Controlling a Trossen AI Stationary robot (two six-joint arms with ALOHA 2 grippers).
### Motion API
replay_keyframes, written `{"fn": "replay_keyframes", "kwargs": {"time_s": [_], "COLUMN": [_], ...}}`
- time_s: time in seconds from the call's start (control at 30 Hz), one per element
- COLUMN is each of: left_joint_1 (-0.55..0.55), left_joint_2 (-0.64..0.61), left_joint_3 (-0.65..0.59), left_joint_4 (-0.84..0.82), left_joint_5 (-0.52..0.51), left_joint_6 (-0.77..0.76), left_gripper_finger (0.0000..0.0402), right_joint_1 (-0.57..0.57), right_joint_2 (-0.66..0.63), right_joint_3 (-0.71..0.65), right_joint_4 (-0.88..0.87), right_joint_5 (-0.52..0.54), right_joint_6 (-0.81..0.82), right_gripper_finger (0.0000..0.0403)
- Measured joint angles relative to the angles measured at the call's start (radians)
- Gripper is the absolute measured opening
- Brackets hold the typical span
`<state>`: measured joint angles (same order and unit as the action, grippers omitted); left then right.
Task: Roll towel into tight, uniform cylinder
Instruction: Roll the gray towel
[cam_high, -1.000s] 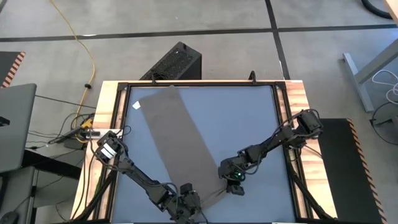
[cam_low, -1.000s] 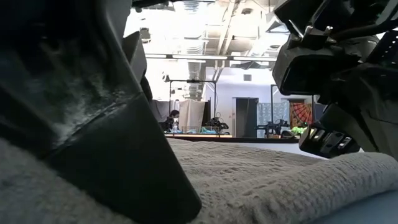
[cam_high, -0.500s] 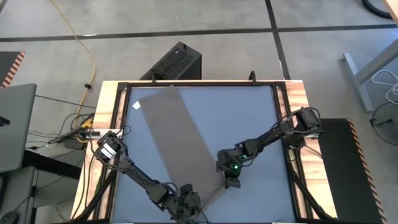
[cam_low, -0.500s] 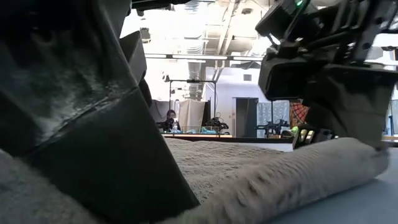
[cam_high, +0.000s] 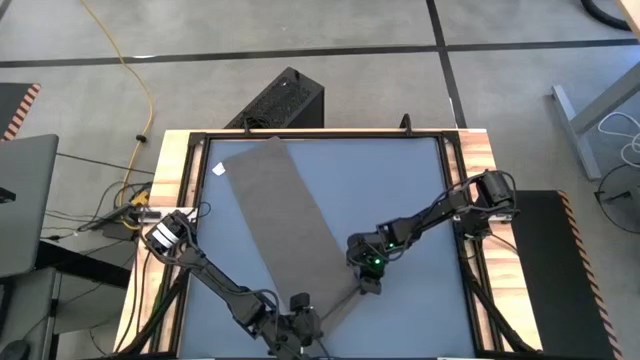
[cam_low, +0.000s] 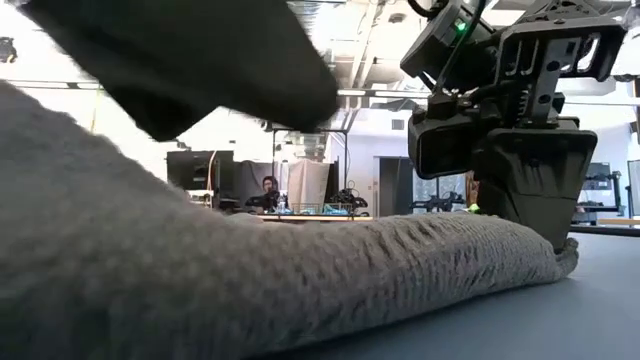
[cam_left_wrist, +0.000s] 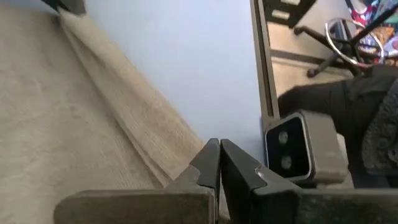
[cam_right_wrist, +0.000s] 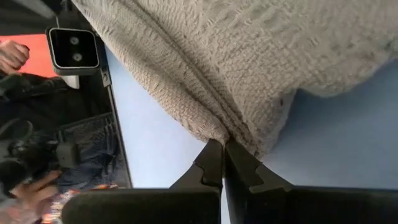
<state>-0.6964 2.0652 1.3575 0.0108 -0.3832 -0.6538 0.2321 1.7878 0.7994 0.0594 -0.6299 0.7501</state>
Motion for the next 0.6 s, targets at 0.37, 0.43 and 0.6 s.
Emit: {"fn": "replay_keyframes", "kwargs": {"time_s": [0.37, 0.43, 0.6], "left_joint_1": [-0.014, -0.030, -0.048], "left_joint_2": [-0.002, -0.006, -0.014], "left_joint_3": [0.000, 0.000, 0.035], "left_joint_4": [0.022, 0.029, -0.018], "left_joint_5": [-0.022, -0.022, 0.040], "left_joint_6": [0.028, 0.070, 0.096], "left_gripper_finger": [0.0009, 0.0026, 0.0093], "right_joint_1": [-0.034, -0.038, -0.045], "right_joint_2": [0.000, 0.000, 0.000], "right_joint_3": [0.000, 0.000, -0.001], "right_joint_4": [-0.002, -0.002, 0.000], "right_joint_5": [-0.056, -0.057, -0.054], "right_joint_6": [0.118, 0.117, 0.117], "right_gripper_finger": [0.0022, 0.0022, 0.0023]}}
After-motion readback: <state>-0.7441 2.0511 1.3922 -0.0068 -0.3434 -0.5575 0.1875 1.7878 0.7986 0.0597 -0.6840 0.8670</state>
